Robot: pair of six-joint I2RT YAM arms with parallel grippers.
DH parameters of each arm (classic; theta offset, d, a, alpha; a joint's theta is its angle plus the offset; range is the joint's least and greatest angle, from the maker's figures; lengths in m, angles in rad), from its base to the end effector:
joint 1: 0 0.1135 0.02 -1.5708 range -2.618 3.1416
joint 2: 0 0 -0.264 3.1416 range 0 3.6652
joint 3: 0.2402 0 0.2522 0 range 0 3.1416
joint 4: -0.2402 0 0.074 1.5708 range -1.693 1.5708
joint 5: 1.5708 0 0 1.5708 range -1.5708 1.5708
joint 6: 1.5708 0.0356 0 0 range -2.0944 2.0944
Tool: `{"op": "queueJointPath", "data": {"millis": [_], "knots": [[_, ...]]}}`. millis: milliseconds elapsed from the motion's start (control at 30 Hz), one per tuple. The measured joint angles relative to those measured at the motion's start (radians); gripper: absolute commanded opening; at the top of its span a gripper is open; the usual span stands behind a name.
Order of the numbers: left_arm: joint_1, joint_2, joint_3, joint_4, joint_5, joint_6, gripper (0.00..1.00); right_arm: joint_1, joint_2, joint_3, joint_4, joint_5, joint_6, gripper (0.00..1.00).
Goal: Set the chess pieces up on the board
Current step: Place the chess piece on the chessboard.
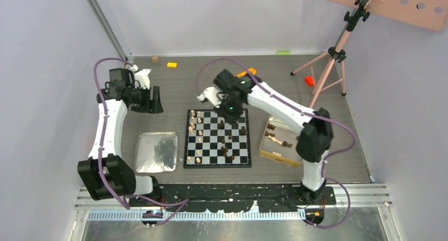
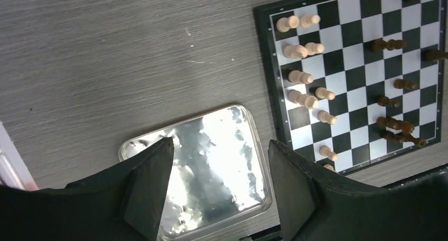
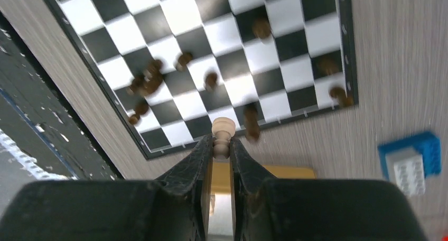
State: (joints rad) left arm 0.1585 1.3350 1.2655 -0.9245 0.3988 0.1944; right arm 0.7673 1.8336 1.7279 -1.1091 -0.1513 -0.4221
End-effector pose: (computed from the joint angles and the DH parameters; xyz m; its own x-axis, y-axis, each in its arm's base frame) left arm 0.2640 0.0282 0.3235 -0.7998 0.0524 -0.5980 0.2224 0.9512 -0.2140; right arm 0.2673 0.2653 0.2999 -0.3188 -0.8701 -0.3758 -0.9369 0.3493 -0.0139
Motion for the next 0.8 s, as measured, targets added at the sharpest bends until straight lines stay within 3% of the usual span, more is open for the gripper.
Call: {"op": "queueJointPath", "data": {"millis": [400,800], "knots": [[0.137,0.034,-0.004,0.0,-0.024,-0.026,0.69,0.27,0.397,0.422,-0.114,-0.008,-0.004,0.08],[0.15,0.033,-0.004,0.0,-0.023,-0.028,0.69,0.329,0.561,0.591,-0.177,-0.011,-0.012,0.08]]}}
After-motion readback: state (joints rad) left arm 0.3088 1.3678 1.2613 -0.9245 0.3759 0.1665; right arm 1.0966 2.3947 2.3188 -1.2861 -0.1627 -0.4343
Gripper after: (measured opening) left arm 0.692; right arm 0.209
